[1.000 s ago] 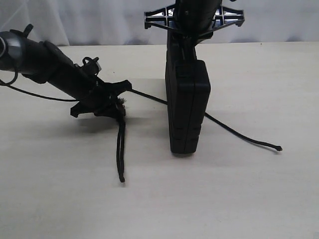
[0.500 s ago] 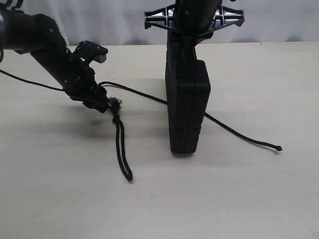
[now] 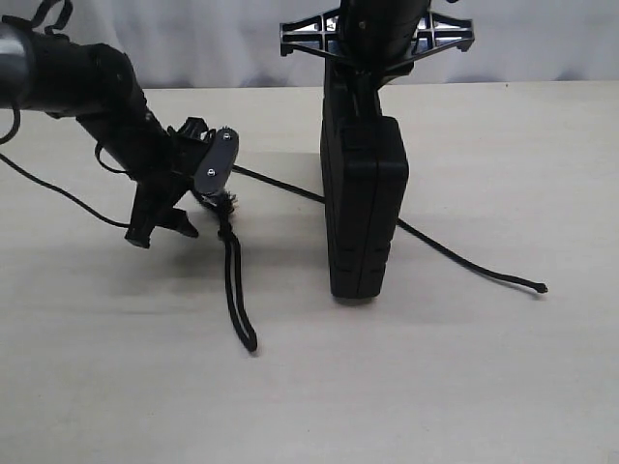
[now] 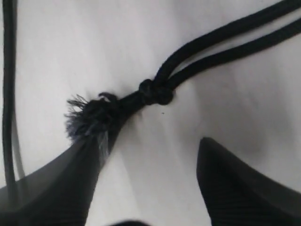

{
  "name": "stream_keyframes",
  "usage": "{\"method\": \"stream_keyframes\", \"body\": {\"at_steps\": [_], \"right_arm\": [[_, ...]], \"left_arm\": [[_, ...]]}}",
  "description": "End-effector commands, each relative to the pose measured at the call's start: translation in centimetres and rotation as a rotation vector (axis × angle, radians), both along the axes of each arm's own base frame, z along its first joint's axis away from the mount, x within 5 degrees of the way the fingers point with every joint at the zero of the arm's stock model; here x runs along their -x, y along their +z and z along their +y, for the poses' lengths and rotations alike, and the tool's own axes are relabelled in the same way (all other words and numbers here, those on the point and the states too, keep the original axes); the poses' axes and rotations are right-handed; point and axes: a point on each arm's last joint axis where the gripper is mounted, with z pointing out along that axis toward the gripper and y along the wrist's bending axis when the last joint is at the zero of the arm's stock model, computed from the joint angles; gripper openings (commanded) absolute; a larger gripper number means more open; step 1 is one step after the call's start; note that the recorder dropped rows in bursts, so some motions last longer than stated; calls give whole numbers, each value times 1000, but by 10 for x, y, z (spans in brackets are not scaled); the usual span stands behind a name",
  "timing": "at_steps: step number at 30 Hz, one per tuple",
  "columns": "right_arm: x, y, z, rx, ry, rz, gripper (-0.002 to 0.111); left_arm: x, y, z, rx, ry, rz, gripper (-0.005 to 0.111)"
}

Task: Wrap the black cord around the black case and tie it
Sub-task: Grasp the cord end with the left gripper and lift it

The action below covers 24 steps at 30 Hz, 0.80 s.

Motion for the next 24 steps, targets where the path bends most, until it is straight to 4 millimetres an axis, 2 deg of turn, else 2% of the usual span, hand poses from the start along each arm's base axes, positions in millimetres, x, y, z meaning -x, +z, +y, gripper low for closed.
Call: {"method": "stream_keyframes", "body": {"at_steps": [1, 7, 14, 18, 21, 24], "right_arm": [[0, 7, -2, -2, 5, -32, 4], [0, 7, -2, -2, 5, -32, 4], [0, 7, -2, -2, 5, -32, 4], [0, 7, -2, -2, 5, -32, 4], [0, 7, -2, -2, 5, -32, 4], [0, 7, -2, -2, 5, -32, 4]], "left_arm": [[3, 3, -13, 57, -121, -37, 58], [7, 1, -25, 69, -199, -49, 58], [4, -26, -23, 27, -205, -27, 58], [3, -33, -23, 24, -197, -20, 57], [3, -36, -23, 30, -149, -1, 44], [4, -36, -23, 59, 3, 53, 22]]}}
